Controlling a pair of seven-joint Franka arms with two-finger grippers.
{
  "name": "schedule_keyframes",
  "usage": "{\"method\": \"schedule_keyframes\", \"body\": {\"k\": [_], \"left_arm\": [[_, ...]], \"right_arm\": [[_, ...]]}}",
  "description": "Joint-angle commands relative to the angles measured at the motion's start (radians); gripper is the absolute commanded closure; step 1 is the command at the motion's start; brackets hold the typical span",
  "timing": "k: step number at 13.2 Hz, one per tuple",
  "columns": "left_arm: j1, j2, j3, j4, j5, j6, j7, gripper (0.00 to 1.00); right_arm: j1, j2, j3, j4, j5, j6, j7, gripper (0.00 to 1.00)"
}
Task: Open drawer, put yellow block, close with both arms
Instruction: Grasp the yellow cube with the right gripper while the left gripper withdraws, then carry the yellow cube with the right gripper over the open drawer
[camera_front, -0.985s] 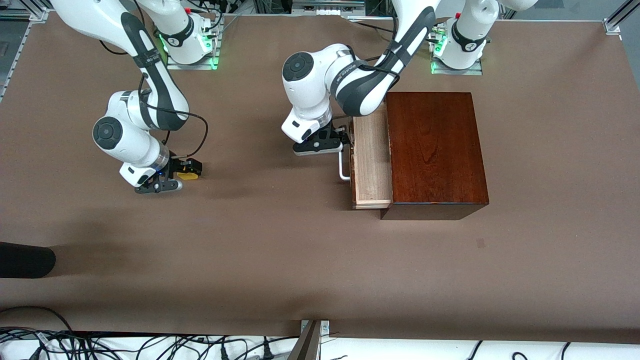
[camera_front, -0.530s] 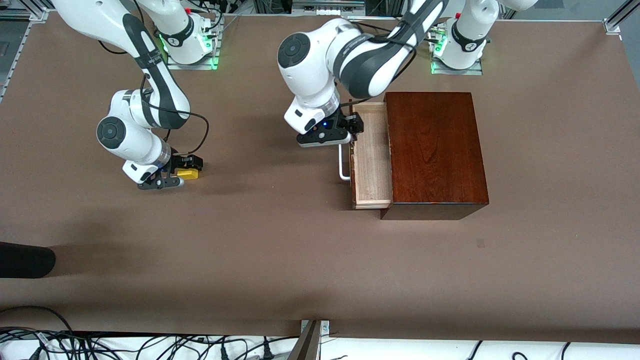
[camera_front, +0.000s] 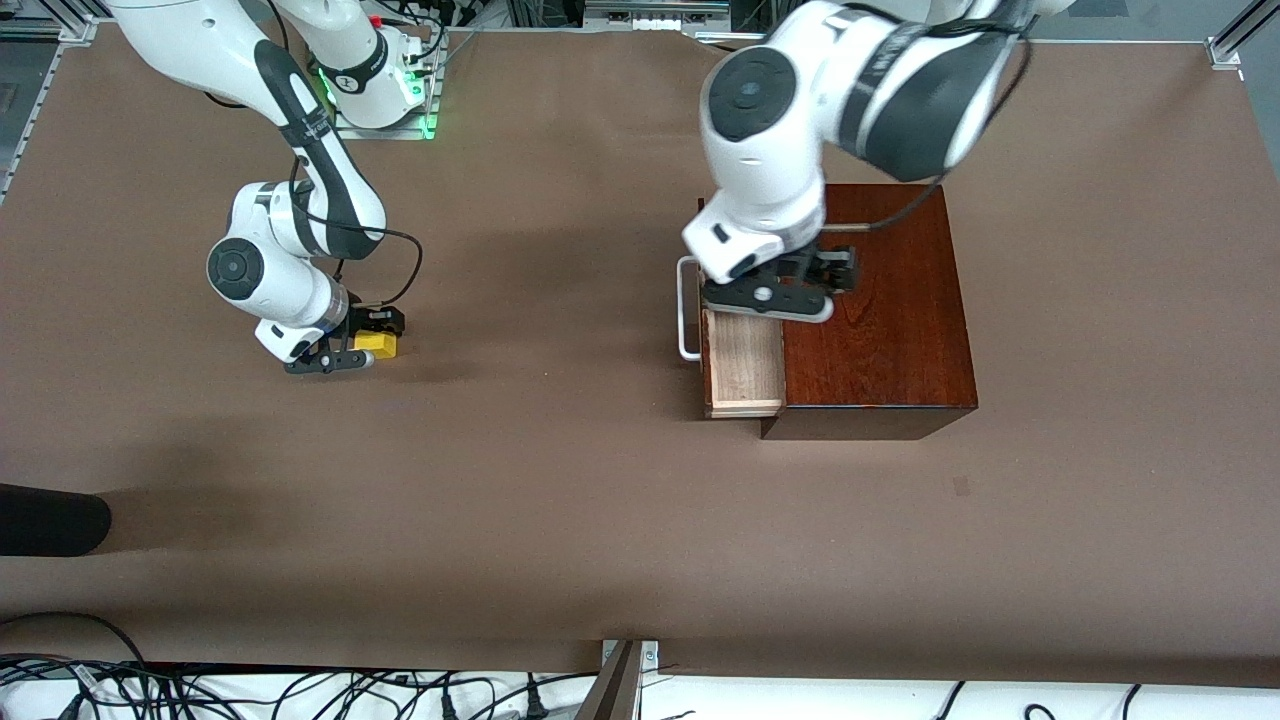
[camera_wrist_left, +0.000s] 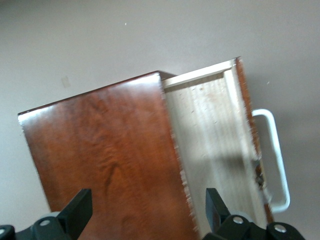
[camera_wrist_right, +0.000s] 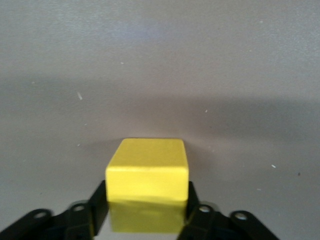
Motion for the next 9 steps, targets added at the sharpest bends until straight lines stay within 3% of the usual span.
{"method": "schedule_keyframes", "body": {"k": [1, 3, 5, 7, 9], "left_arm": [[0.123, -0.101, -0.013, -0.058, -0.100, -0.037, 0.115, 0.00], [0.202, -0.185, -0.013, -0.132, -0.105, -0.036, 0.210, 0.00], [0.303, -0.279, -0.013, -0.233, -0.182, -0.032, 0.271, 0.00], [0.406, -0.355, -0.013, -0.334, -0.209, -0.028, 0.343, 0.00], [0.498, -0.374, -0.013, -0.394, -0.288, 0.004, 0.440, 0.00]], "right_arm": [[-0.007, 0.013, 0.001, 0.012, 0.018, 0.018, -0.002, 0.49], [-0.007, 0.013, 0.001, 0.017, 0.018, 0.018, -0.002, 0.73], [-0.002, 0.007, 0.002, 0.034, 0.016, 0.009, -0.003, 1.00], [0.004, -0.033, 0.013, 0.080, 0.004, -0.043, -0.045, 1.00], [0.006, -0.048, 0.079, 0.197, 0.000, -0.199, -0.075, 1.00]]}}
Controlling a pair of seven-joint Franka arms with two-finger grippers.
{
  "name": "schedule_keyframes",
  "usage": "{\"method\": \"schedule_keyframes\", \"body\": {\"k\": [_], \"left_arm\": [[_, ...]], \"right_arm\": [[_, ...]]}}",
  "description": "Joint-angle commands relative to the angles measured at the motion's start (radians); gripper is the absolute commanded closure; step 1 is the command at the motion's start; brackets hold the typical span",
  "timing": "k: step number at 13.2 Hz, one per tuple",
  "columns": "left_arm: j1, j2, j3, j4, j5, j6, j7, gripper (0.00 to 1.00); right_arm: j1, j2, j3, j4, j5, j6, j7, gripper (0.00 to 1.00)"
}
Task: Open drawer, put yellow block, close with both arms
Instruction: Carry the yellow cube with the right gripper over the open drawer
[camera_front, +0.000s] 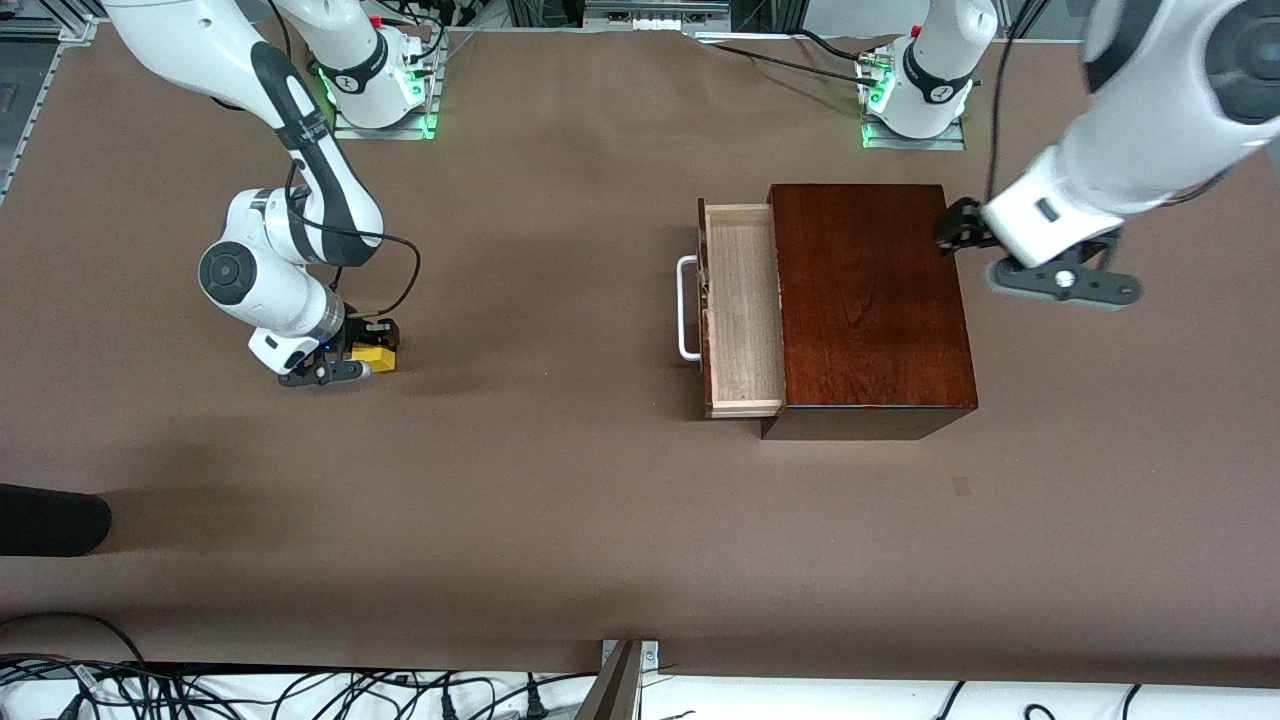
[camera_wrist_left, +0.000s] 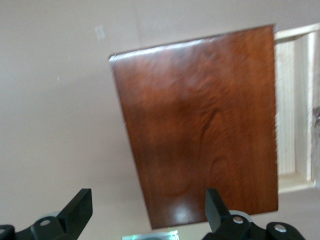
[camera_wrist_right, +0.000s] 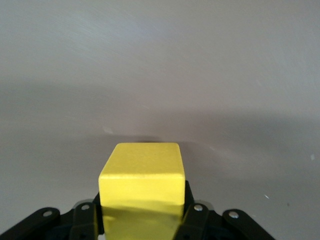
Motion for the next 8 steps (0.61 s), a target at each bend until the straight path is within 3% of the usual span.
{"method": "schedule_keyframes", "body": {"k": [1, 3, 5, 8], "left_arm": [[0.081, -0.063, -0.012, -0.119, -0.069, 0.070, 0.099, 0.00], [0.082, -0.063, -0.010, -0.112, -0.054, 0.073, 0.100, 0.00], [0.079, -0.062, -0.014, -0.106, -0.052, 0.074, 0.099, 0.00], [0.078, -0.060, -0.015, -0.103, -0.024, 0.073, 0.099, 0.00]], "right_arm": [[0.008, -0.035, 0.086, 0.155, -0.001, -0.198, -0.034, 1.00], [0.049, -0.034, 0.148, 0.244, -0.006, -0.269, -0.039, 1.00], [0.162, -0.031, 0.188, 0.317, -0.099, -0.276, -0.056, 1.00], [0.334, 0.055, 0.188, 0.520, -0.142, -0.366, -0.052, 1.00]]}}
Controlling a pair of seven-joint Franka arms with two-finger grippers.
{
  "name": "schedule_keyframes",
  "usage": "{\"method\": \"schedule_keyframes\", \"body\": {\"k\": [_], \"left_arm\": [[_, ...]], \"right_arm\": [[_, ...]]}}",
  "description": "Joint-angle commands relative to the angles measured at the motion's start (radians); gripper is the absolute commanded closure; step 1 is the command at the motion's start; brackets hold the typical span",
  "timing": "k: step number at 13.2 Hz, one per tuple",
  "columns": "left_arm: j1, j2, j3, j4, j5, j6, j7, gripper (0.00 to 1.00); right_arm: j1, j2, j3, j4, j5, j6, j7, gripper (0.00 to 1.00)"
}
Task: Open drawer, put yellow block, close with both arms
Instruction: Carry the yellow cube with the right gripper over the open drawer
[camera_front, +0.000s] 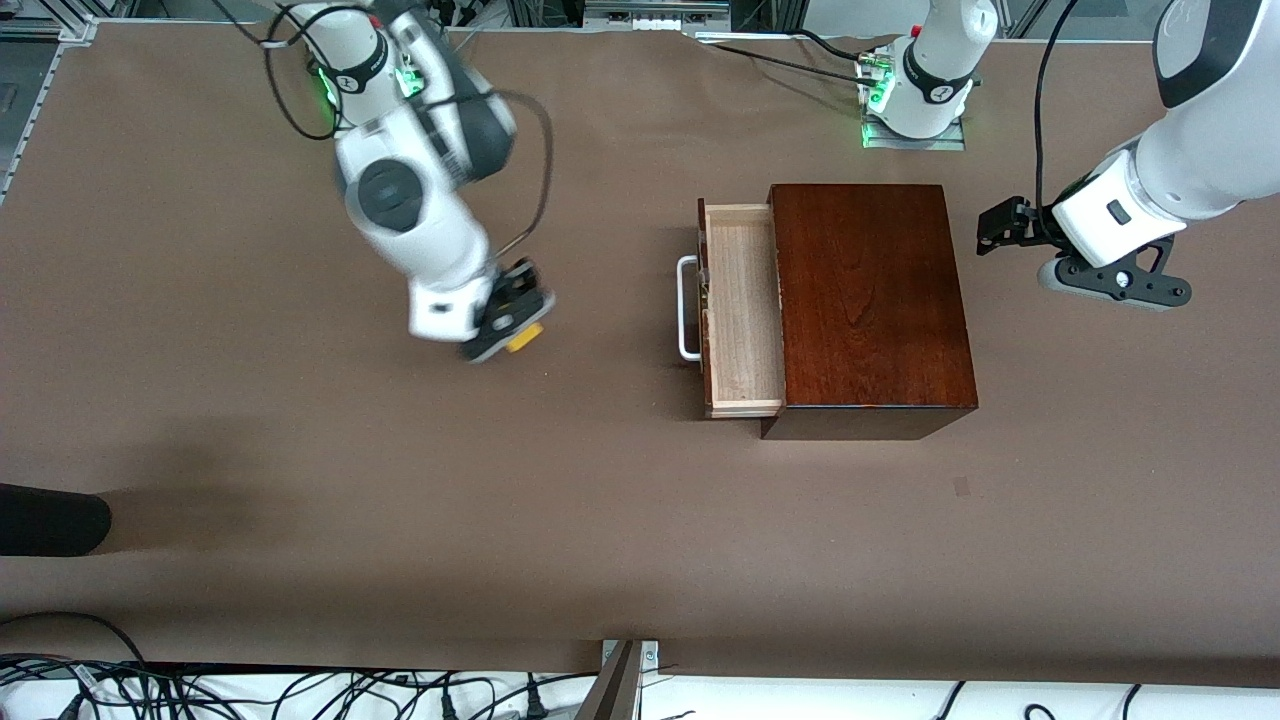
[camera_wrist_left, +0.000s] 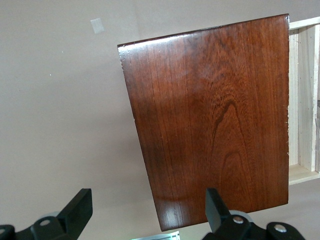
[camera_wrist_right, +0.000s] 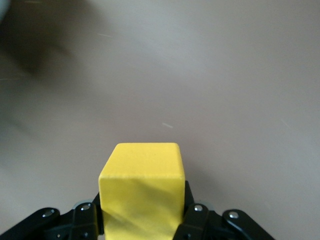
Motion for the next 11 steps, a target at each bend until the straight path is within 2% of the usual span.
{"method": "schedule_keyframes", "body": {"k": [1, 5, 7, 8, 11], "left_arm": [[0.002, -0.025, 0.001, -0.017, 0.019, 0.011, 0.016, 0.00], [0.004, -0.049, 0.002, -0.033, 0.020, 0.001, 0.018, 0.00], [0.005, -0.048, 0.002, -0.033, 0.020, -0.001, 0.019, 0.00], [0.005, -0.048, 0.002, -0.033, 0.020, -0.001, 0.019, 0.00], [0.005, -0.043, 0.004, -0.031, 0.019, -0.001, 0.018, 0.00]], "right_arm": [[0.117, 0.123, -0.008, 0.227, -0.054, -0.118, -0.014, 1.00], [0.316, 0.304, -0.009, 0.543, -0.152, -0.250, -0.014, 1.00], [0.378, 0.376, -0.011, 0.684, -0.183, -0.308, -0.020, 1.00], [0.401, 0.389, -0.012, 0.726, -0.186, -0.325, -0.020, 1.00], [0.456, 0.389, -0.016, 0.739, -0.226, -0.319, -0.020, 1.00]]}}
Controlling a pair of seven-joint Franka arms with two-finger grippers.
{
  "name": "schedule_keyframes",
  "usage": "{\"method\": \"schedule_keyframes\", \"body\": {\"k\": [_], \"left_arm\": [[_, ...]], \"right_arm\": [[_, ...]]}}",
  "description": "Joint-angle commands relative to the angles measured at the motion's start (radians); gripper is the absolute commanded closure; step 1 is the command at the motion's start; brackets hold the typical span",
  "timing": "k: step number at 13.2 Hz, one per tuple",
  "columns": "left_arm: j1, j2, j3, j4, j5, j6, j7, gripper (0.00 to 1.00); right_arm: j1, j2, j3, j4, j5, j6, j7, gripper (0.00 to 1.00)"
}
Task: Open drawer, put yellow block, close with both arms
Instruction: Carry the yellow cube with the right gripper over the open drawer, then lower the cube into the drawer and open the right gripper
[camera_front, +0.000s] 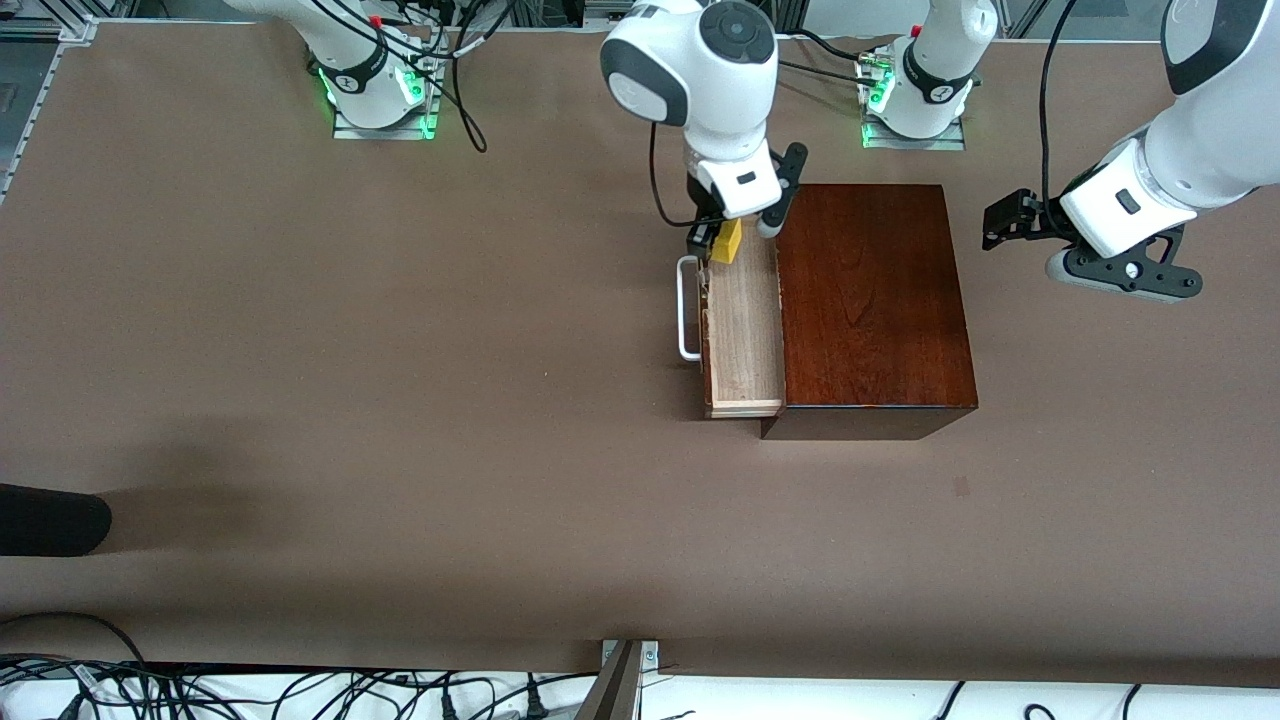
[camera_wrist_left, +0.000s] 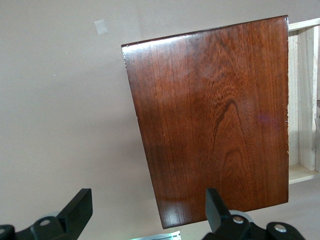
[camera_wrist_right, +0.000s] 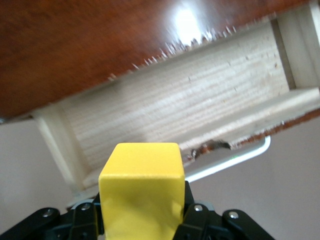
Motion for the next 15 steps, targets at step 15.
{"method": "schedule_keyframes", "body": {"k": [15], "left_arm": [[0.003, -0.019, 0.003, -0.019, 0.016, 0.000, 0.018, 0.00]], "right_arm": [[0.070, 0.204, -0.020, 0.090, -0.161, 0.121, -0.299, 1.00]]}}
